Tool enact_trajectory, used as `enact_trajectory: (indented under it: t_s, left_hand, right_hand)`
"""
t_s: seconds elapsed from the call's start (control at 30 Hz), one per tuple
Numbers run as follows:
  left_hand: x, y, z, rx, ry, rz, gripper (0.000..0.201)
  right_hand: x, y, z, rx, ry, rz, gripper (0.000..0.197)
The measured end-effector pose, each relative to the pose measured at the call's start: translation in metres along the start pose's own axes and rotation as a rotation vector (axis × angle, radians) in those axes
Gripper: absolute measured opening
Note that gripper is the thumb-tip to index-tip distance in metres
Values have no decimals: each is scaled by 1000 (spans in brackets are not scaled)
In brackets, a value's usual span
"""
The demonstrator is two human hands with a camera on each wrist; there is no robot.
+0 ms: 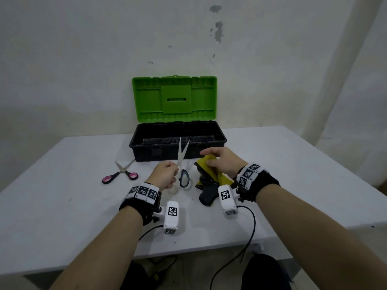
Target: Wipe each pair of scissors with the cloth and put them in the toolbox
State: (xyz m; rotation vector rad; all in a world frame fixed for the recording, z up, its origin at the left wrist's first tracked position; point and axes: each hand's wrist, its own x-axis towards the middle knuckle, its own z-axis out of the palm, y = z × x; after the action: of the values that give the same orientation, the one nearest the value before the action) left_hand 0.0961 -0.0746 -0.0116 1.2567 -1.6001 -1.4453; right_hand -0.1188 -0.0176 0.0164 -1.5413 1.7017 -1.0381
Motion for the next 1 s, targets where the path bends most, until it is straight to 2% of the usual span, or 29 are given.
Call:
enact_trajectory:
  t_s: [0.13,0.23,0.3,0.5,0.6,0.67,0.8,0.9,1.0]
  left_hand:
    - [-4,-5,-3,-44,-25,45,20]
    - [-6,-8,-3,-71,-59,77,11]
    - [-6,-10,-2,-71,-71,97,7]
    - [-1,-12,3,7,-65,199,22]
    - [2,-11,6,8,-69,217,24]
    - [4,-11,7,1,-86,228,20]
    - [7,-11,4,35,-85,244,19]
    - [8,-10,1,37,-89,238,18]
    - [8,-9,3,74,-85,285,18]
  right_hand:
    - [-1,-7,3,-84,-38,-27,33]
    - [-6,-9,4,-134,78,-85,14]
    - [-9,-10,5,-116,117,-139,9]
    - [-14,-16,13,-26,127,-187,20]
    - [-17,-24,14,60,21,-106,26]
    - [-16,-24,12,-74,-39,-107,38]
    - [-12,-19,11,-208,13,-303,26]
    - [-8,-22,8,-269,110,-406,32]
    - [-7,-28,9,-392,52,-456,39]
